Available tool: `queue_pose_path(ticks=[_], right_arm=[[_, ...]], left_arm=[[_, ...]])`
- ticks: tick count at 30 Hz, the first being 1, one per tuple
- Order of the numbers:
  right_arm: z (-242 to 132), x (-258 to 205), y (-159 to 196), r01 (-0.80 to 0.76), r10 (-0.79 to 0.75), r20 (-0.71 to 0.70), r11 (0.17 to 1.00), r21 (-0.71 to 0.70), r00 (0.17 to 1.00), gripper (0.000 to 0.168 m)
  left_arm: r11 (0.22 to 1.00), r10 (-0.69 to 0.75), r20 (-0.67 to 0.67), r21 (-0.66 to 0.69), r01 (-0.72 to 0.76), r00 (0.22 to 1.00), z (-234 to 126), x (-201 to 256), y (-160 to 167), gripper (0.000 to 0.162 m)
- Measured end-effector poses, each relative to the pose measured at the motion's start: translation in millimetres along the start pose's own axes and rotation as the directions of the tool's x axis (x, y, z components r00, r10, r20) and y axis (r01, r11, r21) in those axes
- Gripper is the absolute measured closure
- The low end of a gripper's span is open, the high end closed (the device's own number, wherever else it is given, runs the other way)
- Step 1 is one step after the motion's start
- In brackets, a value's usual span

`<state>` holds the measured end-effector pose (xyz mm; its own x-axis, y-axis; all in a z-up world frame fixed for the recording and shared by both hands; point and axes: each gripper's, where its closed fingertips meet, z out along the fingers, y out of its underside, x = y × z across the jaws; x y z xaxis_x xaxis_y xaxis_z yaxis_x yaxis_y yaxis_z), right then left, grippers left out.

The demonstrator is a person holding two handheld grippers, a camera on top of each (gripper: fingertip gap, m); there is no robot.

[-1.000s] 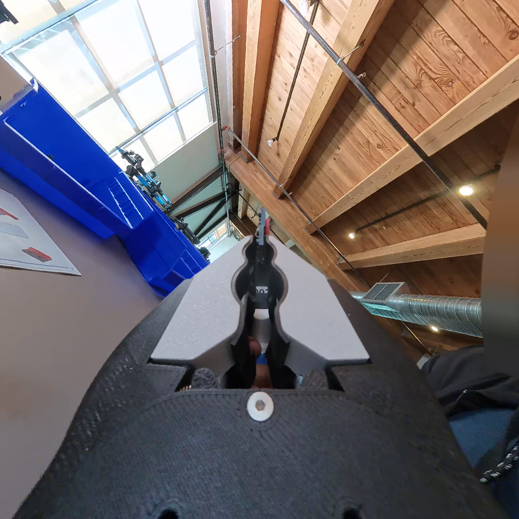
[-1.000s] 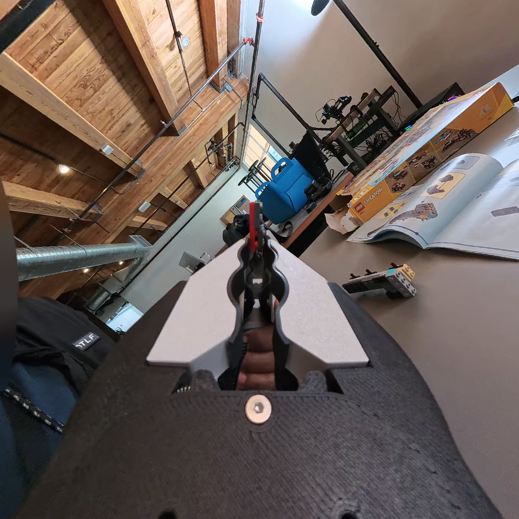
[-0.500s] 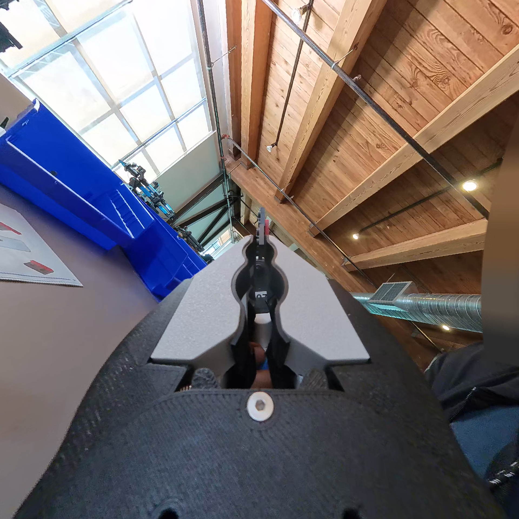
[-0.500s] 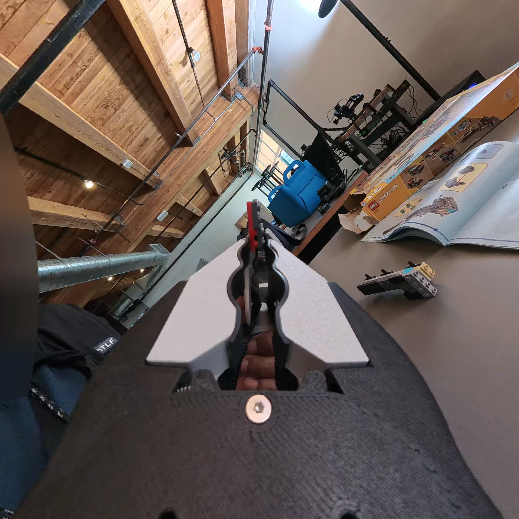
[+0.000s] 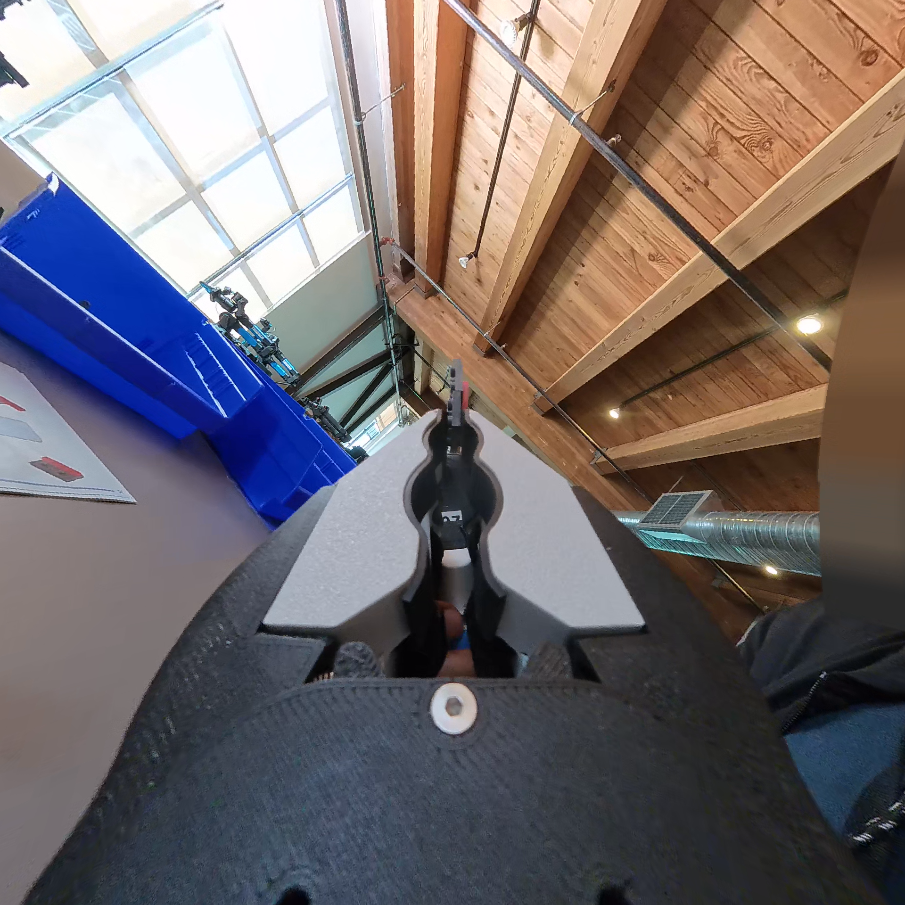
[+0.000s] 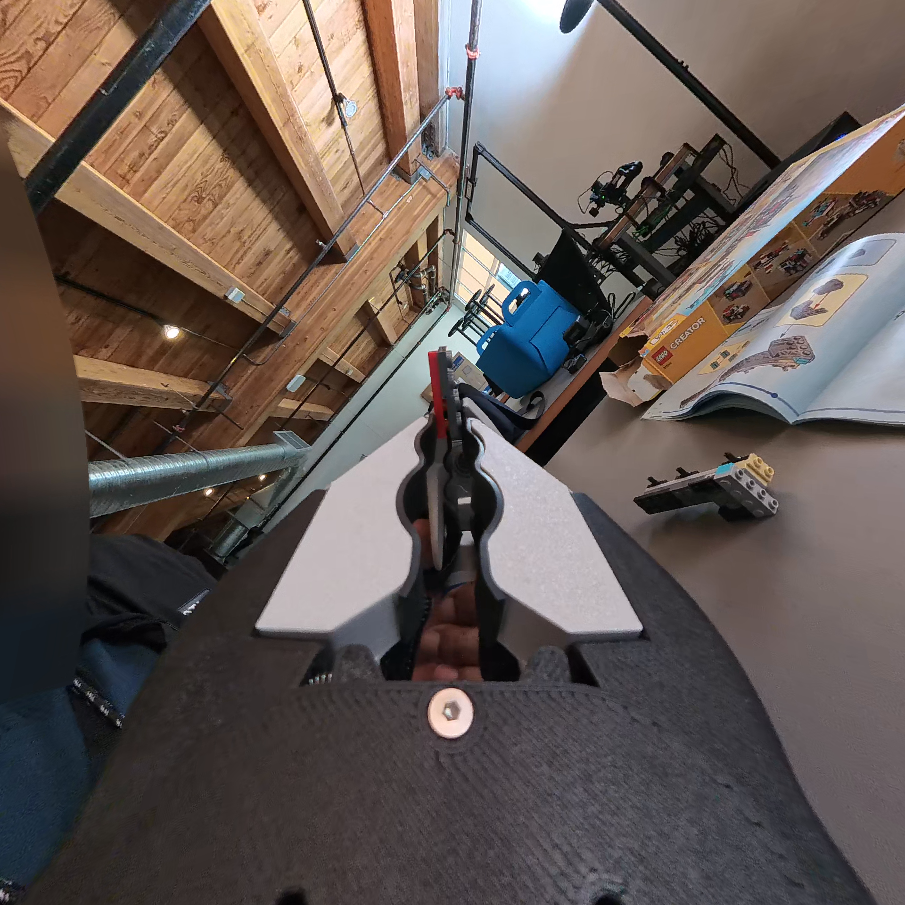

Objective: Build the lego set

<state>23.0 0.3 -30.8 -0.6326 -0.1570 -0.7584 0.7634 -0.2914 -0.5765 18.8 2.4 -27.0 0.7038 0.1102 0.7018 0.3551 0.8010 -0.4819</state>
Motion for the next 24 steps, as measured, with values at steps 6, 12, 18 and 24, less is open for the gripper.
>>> queue_pose_path(ticks=[6,12,18,24], right_arm=[[-1.0,-0.5,1.2,0.06,-0.06,-0.016,0.998,-0.019,0.998,0.161],[-2.7,-0.4,4.5,0.168,-0.173,-0.049,0.982,-0.083,0.984,0.161],[-0.8,-0.8,19.8,0.375,-0.41,-0.089,0.888,-0.268,0.908,0.16],[2.1,-5.6,31.3,0.525,-0.603,-0.076,0.744,-0.413,0.794,0.16]], left_arm=[[0.999,-0.044,-0.04,-0.032,0.043,0.998,-1.0,1.9,2.0,0.157],[0.994,-0.057,-0.061,-0.097,0.051,0.997,-5.1,3.4,3.0,0.145],[0.989,-0.003,-0.08,-0.149,-0.009,0.997,-11.1,8.9,0.0,0.131],[0.978,0.037,-0.136,-0.197,-0.063,0.99,-13.5,20.2,5.1,0.135]])
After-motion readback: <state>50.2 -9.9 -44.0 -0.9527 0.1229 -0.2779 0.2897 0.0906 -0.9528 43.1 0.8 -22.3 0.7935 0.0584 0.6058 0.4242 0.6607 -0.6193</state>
